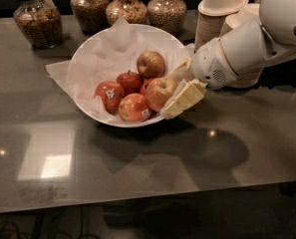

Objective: Pick apple from white bowl

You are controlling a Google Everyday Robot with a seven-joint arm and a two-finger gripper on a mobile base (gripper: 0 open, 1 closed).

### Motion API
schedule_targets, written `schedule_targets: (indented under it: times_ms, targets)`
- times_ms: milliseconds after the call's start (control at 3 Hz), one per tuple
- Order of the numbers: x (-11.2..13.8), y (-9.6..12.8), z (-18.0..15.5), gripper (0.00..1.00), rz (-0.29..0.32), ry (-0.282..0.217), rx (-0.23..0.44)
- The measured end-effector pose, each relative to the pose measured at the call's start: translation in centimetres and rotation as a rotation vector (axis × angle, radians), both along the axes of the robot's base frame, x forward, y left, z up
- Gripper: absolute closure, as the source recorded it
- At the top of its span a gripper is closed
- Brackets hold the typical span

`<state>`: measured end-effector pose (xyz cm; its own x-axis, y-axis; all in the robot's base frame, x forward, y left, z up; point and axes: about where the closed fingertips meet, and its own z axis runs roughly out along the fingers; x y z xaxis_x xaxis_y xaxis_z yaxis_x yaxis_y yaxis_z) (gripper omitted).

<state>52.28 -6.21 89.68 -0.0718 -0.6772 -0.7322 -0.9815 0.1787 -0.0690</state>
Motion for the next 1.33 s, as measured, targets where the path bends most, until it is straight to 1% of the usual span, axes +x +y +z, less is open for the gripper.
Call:
schedule_targets:
  times_ms: [333, 667, 1333]
  targets:
    - [0.14, -0.01, -0.04, 0.83, 0.0, 0.008, 0.006]
    - [0.37, -0.11, -0.64, 1.0, -0.001, 0.039, 0.03]
    - [0.47, -0.23, -0.8, 1.0, -0.002, 0.06, 0.05]
